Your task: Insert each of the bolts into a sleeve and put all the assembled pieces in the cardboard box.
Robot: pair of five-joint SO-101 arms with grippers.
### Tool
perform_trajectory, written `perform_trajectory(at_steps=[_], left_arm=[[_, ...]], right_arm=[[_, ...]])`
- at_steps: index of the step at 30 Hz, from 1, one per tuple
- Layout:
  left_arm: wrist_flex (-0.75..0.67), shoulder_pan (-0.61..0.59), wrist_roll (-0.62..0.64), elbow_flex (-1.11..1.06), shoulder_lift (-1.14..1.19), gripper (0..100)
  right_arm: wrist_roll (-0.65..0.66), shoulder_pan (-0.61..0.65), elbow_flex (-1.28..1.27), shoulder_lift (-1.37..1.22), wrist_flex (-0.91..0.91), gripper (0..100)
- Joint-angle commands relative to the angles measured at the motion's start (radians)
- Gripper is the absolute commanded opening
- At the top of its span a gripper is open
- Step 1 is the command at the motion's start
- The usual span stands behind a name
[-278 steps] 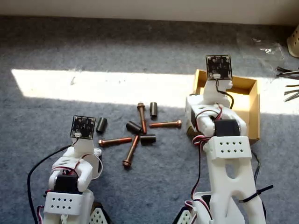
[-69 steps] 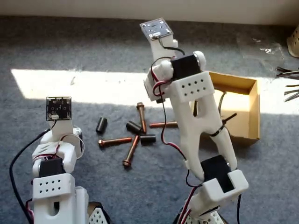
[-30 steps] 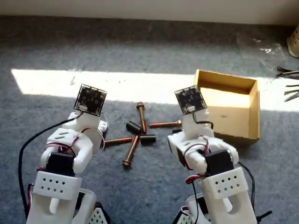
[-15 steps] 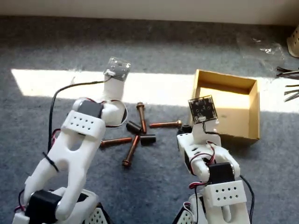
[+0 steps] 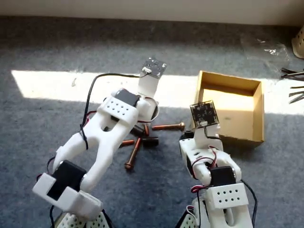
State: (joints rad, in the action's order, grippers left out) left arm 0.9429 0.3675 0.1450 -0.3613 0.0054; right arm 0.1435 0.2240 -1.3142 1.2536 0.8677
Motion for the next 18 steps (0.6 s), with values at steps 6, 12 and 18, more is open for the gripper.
perform_trajectory(at_steps=[6, 12, 18], left_arm=[[0.003, -0.010, 0.196, 0.197, 0.200, 8], [0.002, -0.013, 0.298, 0.217, 0.234, 8], [0.000, -0.051, 0.410, 0.216, 0.240, 8]], right_arm=[[0.012, -0.001, 0.007, 0.019, -0.030, 0.5], [0.012, -0.001, 0.007, 0.019, -0.030, 0.5], [0.012, -0.001, 0.004, 0.019, -0.030, 0.5]])
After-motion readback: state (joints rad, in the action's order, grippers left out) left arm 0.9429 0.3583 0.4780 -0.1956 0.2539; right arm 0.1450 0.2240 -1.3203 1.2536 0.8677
